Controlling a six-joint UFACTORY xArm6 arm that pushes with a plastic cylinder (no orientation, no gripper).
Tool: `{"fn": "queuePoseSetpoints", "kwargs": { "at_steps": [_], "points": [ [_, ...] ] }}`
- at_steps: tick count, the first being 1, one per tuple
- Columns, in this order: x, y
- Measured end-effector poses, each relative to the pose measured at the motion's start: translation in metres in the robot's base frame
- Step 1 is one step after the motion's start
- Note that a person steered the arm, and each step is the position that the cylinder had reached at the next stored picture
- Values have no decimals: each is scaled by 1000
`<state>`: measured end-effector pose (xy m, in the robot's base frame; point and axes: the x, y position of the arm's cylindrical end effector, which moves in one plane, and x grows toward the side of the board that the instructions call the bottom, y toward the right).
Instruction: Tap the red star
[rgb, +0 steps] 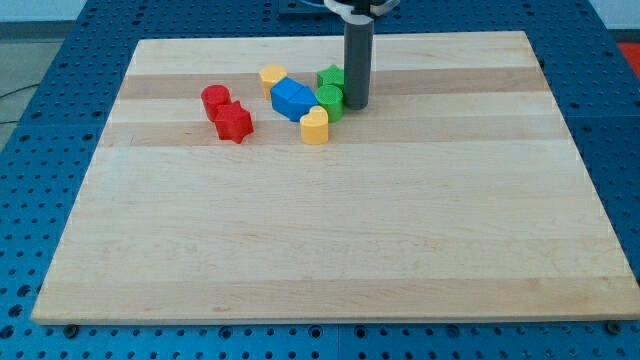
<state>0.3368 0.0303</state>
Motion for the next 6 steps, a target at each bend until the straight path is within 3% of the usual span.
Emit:
{"fn": "queuePoseSetpoints", "kwargs": {
  "at_steps": [1, 2, 3, 4, 6],
  "points": [
    [8, 2],
    [55, 14],
    [148, -5],
    [140, -84],
    [52, -99]
  ]
}}
